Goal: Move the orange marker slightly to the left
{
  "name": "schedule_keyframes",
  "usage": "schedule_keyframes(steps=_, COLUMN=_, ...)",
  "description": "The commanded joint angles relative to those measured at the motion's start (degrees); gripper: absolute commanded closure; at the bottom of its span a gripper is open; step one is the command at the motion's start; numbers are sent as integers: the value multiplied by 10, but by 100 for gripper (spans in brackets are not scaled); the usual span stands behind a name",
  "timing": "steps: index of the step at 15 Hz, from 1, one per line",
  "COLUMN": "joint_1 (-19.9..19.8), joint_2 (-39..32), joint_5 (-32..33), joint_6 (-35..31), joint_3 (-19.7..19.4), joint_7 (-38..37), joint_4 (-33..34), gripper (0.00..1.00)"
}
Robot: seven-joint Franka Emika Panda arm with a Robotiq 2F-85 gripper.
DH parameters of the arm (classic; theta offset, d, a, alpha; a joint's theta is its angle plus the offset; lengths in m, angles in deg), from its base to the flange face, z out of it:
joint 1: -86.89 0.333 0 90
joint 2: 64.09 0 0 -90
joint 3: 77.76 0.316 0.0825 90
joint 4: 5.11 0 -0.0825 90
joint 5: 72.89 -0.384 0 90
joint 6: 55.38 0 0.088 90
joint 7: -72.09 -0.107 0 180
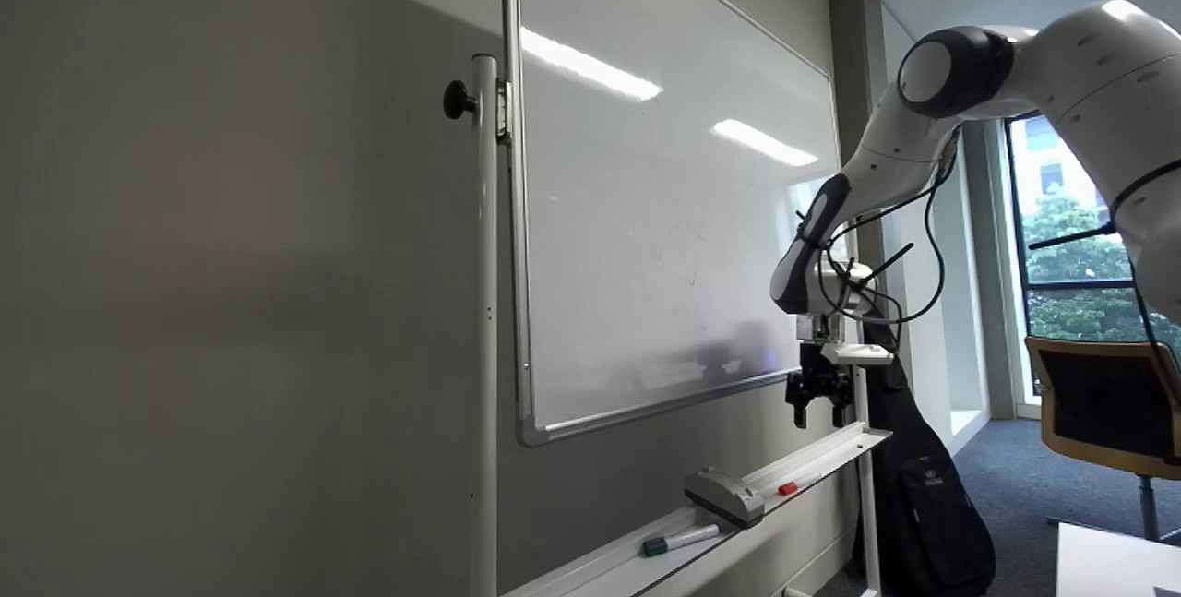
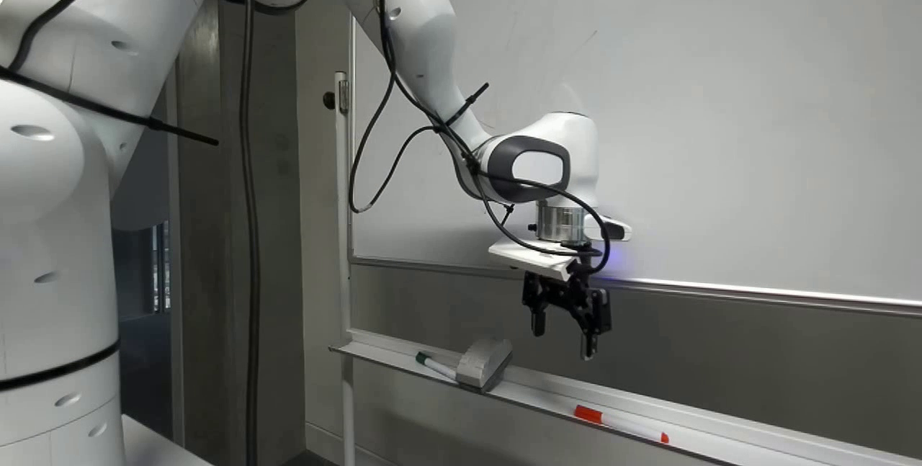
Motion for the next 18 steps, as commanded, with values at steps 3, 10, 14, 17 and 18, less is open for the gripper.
schedule_keyframes(steps=3, joint_1=-12, joint_2=-5, joint_5=-7, joint_6=0, joint_3=8, joint_7=-23, joint_4=8, gripper=0)
schedule_keyframes(steps=10, joint_1=-6, joint_2=-14, joint_5=-15, joint_6=9, joint_3=2, joint_7=-68, joint_4=20, gripper=0)
schedule_keyframes(steps=14, joint_1=-26, joint_2=-51, joint_5=-72, joint_6=-23, joint_3=4, joint_7=-138, joint_4=55, gripper=0)
schedule_keyframes(steps=17, joint_1=-48, joint_2=-74, joint_5=-123, joint_6=0, joint_3=13, joint_7=-173, joint_4=90, gripper=0)
schedule_keyframes(steps=18, joint_1=-56, joint_2=-81, joint_5=-144, joint_6=2, joint_3=19, joint_7=-179, joint_4=99, gripper=0)
